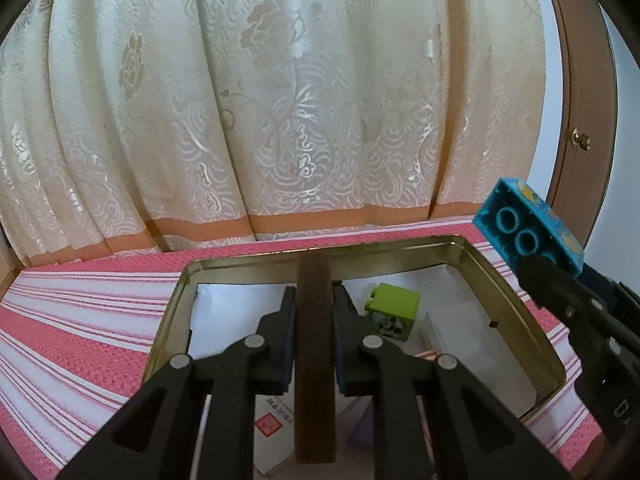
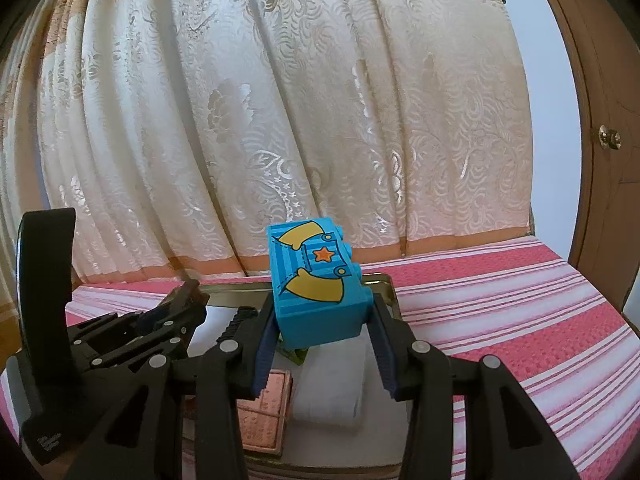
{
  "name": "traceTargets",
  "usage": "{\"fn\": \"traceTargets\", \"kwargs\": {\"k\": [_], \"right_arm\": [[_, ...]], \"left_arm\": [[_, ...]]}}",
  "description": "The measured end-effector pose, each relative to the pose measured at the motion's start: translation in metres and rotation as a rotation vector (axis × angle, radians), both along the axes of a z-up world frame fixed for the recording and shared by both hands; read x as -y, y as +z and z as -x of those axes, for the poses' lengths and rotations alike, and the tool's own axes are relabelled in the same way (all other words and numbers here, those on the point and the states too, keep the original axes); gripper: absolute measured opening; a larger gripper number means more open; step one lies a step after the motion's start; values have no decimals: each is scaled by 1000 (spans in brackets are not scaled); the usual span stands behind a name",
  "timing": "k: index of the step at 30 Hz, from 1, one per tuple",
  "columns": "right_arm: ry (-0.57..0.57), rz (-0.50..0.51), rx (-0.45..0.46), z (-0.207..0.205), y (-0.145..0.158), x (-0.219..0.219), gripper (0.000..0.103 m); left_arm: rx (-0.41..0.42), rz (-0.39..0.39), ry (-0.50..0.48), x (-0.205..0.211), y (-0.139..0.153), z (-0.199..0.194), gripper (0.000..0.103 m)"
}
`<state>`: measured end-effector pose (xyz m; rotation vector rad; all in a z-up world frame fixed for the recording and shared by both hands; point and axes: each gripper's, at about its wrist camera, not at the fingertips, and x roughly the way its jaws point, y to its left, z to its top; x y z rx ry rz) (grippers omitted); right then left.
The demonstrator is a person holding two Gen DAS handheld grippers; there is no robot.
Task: Organize rigid objects
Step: 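Lower the wooden bar into the tin and release while the right tool releases the blue block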
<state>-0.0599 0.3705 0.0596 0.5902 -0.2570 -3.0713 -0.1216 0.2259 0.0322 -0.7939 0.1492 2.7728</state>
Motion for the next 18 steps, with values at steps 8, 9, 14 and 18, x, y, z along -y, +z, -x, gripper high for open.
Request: {"fn": "traceTargets", "kwargs": {"k": [8,9,14,18], "right_arm": [[0,30,35,9,-6,-2,46],[1,30,40,10,-8,-2,46],[4,28,52,12,-10,1,46],[8,27,66,15,-12,2,46]], "left_arm": [[10,11,13,2,-5,2,14],[11,12,15,2,-5,3,14],[21,12,21,2,-5,8,14],[38,13,18,2,-7,12,14]]}}
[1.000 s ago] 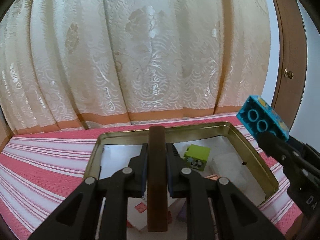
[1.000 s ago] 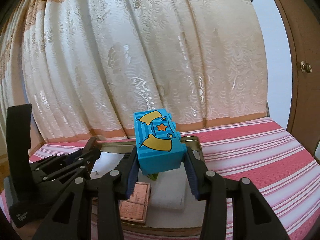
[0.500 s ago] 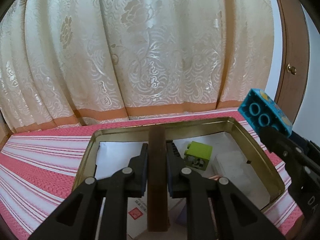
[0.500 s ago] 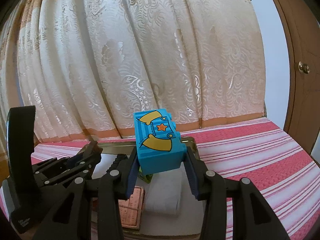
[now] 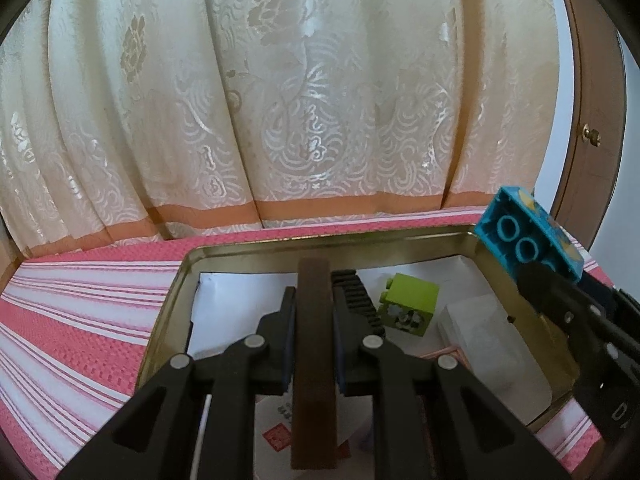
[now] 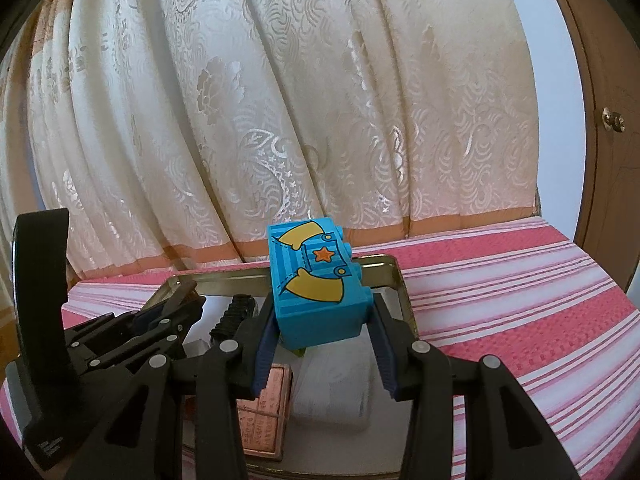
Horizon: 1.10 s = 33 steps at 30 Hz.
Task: Organize rigid objects
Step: 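Lower the wooden bar into the tin and release while the right tool releases the blue block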
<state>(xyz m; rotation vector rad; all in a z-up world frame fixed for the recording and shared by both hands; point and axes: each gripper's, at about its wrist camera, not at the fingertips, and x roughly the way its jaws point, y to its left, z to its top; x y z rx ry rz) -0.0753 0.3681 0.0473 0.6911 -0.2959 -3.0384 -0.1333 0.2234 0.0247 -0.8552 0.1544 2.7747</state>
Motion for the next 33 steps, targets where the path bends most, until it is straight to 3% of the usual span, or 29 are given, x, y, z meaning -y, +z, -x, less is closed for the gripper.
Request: {"fn": "traceTargets", "kwargs": {"k": [26,33], "right_arm": [[31,-54,73,14,-8,13,46],[55,-15,126,23,-19,11,48]], "left_arm": [[77,40,15,-6,-11,18,13],[107,39,-7,-7,-12,20,13]]}}
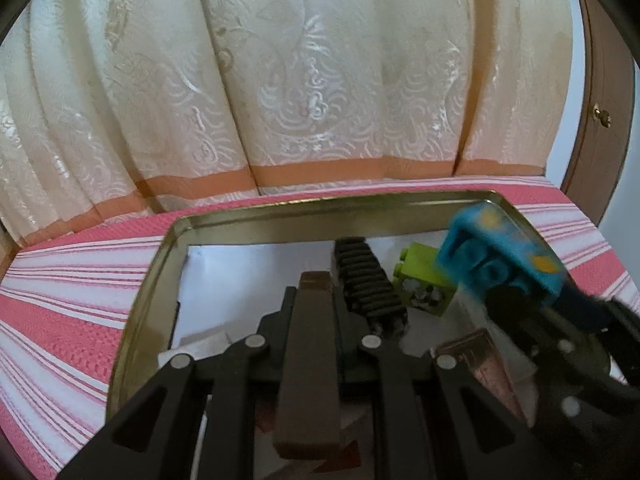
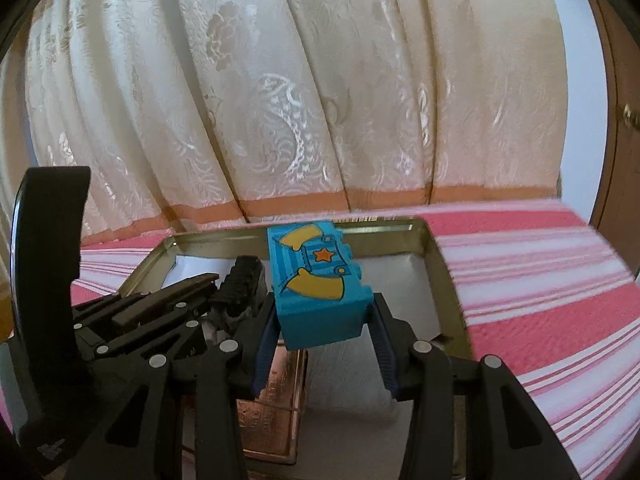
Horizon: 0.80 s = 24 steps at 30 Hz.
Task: Organize rigid objects
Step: 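Lower the wooden bar into the tin and release while the right tool releases the blue block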
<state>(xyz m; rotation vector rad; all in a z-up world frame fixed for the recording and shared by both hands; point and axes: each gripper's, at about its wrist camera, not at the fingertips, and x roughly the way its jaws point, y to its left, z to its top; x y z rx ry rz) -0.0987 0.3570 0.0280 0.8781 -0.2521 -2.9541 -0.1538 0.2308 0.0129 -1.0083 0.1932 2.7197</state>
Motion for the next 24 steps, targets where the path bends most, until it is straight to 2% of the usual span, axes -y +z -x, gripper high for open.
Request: {"fn": "traceTargets", "kwargs": {"k": [1,2,3,4,5,6,7,8,9,10,11,14,19,24], "right_arm": [[4,32,28,3,-3,-3,51],[0,51,39,4,-5,-5,51],[1,65,40,4,-5,-6,51],[0,70,32,2,-5,-7,51],[-4,72,23,1,-4,-7,52],[-20,71,8,-2,-2,-9,57],[-36,75,-8,-5,-1,-11,67],[-51,85,-25,-7,1,-15,73],[-76,106,-53,-12,3,-20,84],[-88,122,-72,-15,6,-24,92],[-104,150,-106,-21,9,-29,93],[-121,186,-153,-30,13,-36,93],[-121,167,-138,-26,12,-33,93],[-133,139,-195,-35,17,-30,93]], "left_arm": [[-3,-8,-3,0,1,-1,15],[-12,-20,-1,2,2,-3,21],[-15,-35,11,5,3,-4,34],[-11,-47,25,7,5,-4,43],[-2,-68,50,11,7,-3,63],[7,-93,81,16,9,-3,79],[8,-130,105,21,12,-3,86],[-1,-172,118,26,15,-4,97],[-25,-216,125,32,17,-8,102],[-51,-239,125,36,18,-11,103],[-71,-233,123,35,20,-14,103],[-106,-174,98,29,21,-20,103],[-160,-88,74,20,24,-32,103],[-205,-110,90,32,28,-43,103]]}}
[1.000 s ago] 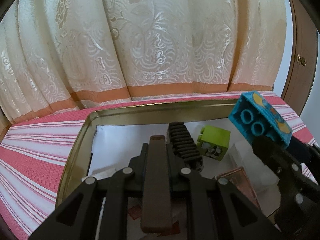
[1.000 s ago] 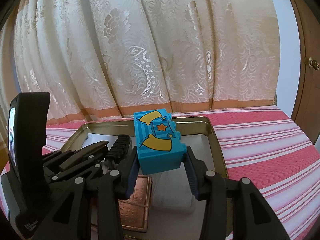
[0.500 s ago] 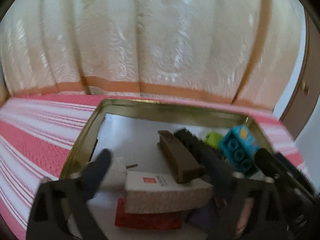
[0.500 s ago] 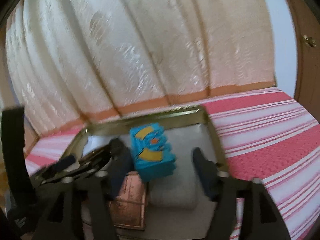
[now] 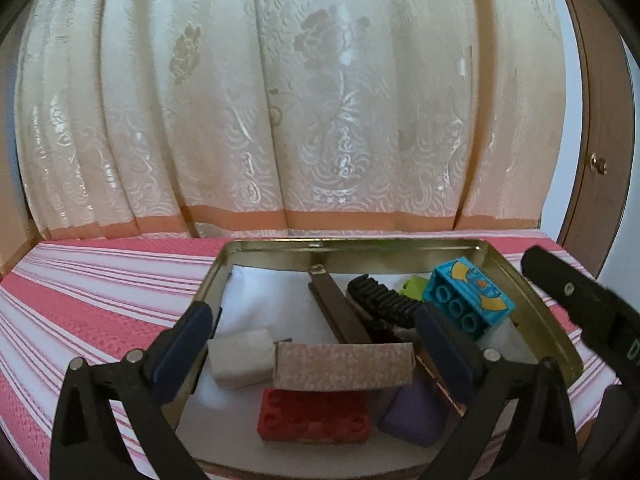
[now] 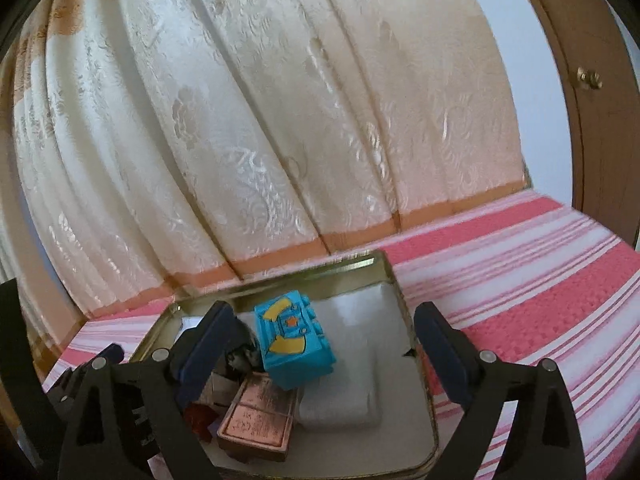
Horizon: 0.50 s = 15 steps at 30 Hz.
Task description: Organize rigid objects
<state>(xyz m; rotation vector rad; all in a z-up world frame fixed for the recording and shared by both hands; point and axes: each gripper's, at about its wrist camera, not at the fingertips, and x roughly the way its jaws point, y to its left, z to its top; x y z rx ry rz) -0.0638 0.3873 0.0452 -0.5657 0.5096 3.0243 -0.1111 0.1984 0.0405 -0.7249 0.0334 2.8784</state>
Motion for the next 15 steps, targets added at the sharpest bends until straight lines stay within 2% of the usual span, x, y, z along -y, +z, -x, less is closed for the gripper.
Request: {"fn": "traceTargets", "kwargs": {"k": [3,9,15], "right_arm": [[-33,-34,-60,-9,5,2,93],[-65,-87,-101,-17,8,6,93],[-83,-101,-114,-27,10,9,93]], "left_arm": [[-9,-17,11,5,1,-4,103],[-42,-31,29,12,4,-12,103],[-78,16,39,15,5,-22,103]]}}
